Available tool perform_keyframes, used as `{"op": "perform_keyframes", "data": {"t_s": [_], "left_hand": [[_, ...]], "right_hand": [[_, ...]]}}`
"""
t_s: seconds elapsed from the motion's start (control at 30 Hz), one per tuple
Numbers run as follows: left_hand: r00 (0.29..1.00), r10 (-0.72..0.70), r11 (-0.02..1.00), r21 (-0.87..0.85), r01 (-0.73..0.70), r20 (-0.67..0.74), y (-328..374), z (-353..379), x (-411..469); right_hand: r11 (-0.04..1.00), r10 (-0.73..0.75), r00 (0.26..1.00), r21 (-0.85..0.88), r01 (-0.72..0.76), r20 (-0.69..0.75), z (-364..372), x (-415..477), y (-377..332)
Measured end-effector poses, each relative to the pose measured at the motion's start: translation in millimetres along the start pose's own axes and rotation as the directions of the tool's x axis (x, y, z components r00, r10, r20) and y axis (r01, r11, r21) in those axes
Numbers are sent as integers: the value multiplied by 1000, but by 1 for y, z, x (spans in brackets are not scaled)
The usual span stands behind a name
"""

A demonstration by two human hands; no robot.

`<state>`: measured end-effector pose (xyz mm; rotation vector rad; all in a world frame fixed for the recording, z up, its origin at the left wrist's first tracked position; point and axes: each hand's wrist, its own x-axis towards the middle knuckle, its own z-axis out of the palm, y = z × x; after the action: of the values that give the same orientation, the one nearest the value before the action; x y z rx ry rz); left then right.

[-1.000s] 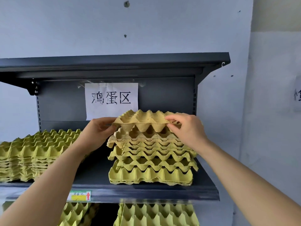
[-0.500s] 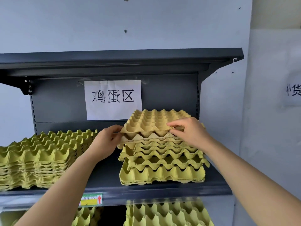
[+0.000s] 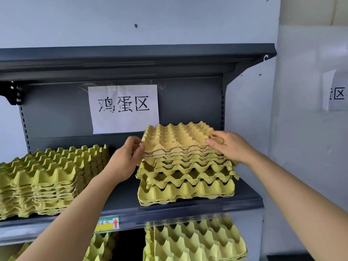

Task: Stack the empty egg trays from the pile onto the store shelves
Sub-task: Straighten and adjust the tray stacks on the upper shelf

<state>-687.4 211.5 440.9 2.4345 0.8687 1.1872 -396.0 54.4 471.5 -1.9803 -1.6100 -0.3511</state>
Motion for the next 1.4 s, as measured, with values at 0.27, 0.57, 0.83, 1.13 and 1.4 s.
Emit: {"op": "perform_keyframes", "data": {"t_s": [0.27, 0.57, 0.83, 1.13, 1.4], "left_hand": [[973, -217, 941, -247, 229, 78, -3, 8, 0], [975, -224, 859, -470, 202, 11, 14, -3, 11], [981, -163, 920, -377, 112, -106, 42, -1, 20], [984, -176, 979, -103, 175, -5, 46, 42, 14], [975, -217, 976, 13, 217, 43, 41, 48, 6]], "right_hand": [[950, 264, 960, 145, -276, 95, -6, 0, 13], [884, 256, 967, 408, -229, -13, -3, 10, 18], [841, 200, 961, 537, -69, -190, -41, 5, 31], [829, 221, 975, 531, -173, -27, -23, -17, 69], [754, 256, 962, 603, -260, 94, -2, -20, 72]]}}
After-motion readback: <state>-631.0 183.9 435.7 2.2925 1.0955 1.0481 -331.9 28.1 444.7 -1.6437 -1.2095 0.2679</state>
